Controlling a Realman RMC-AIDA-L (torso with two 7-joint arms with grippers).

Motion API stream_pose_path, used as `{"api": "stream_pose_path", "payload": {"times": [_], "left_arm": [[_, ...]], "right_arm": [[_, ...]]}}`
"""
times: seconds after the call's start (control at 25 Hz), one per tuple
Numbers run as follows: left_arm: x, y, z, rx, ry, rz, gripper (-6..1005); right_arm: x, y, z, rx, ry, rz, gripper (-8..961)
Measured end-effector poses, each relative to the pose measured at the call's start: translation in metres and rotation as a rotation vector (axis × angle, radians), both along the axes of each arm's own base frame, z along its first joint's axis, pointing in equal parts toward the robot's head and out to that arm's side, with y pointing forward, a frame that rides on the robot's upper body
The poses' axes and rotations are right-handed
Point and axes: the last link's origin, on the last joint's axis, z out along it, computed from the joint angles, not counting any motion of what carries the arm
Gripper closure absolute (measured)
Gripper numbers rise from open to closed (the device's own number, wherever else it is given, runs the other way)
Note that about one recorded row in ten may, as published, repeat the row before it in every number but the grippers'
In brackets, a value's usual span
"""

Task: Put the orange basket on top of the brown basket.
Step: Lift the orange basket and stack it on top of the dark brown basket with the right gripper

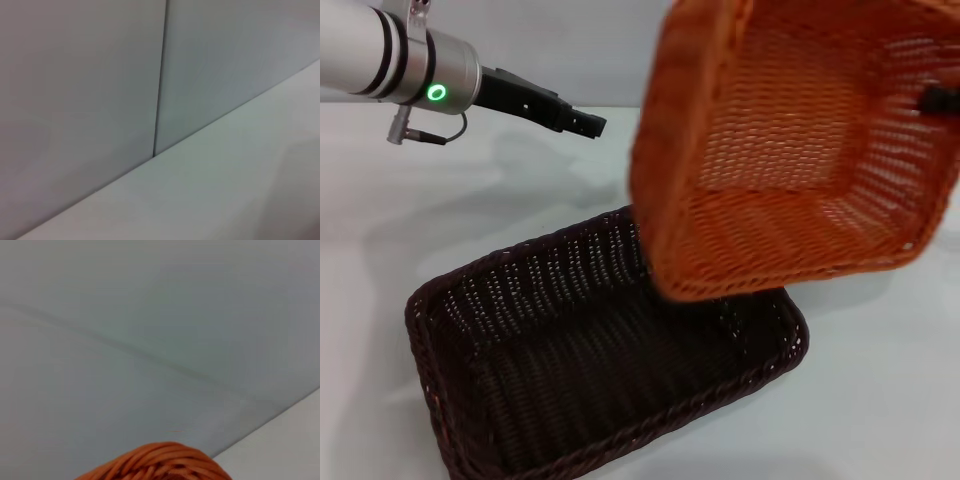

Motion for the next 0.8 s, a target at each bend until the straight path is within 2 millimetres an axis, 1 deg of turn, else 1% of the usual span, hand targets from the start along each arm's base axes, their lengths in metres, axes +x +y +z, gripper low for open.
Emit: {"api": "stream_pose_path", "payload": {"times": [0.04,0.16,0.2,0.24,0.28,0.32,0.48,0.52,0.8], "left_arm": [[0.000,0.000,0.000,0.000,0.000,0.000,139],[0.001,0.000,0.000,0.004,-0.002,-0.001,139],[0.001,0.001,0.000,0.007,-0.001,-0.003,139],[0.001,0.001,0.000,0.007,-0.001,-0.003,139],[0.002,0.001,-0.002,0.010,0.001,-0.008,139],[0.003,0.001,-0.003,0.011,0.001,-0.010,139],[0.005,0.001,-0.005,0.010,0.000,-0.014,140],[0.005,0.001,-0.005,0.010,0.000,-0.014,140],[0.006,0.000,-0.010,0.001,-0.001,-0.022,139]], "right_arm": [[0.000,0.000,0.000,0.000,0.000,0.000,755],[-0.019,0.002,-0.017,-0.043,0.014,0.067,746],[-0.030,0.002,-0.029,-0.080,0.013,0.101,744],[-0.030,0.002,-0.029,-0.080,0.013,0.101,741],[-0.039,0.001,-0.042,-0.117,0.005,0.129,738],[-0.039,0.001,-0.042,-0.117,0.005,0.129,736],[-0.049,-0.003,-0.059,-0.161,-0.019,0.171,725],[-0.049,-0.003,-0.059,-0.161,-0.019,0.171,722],[-0.052,-0.008,-0.076,-0.219,-0.075,0.206,703]]}}
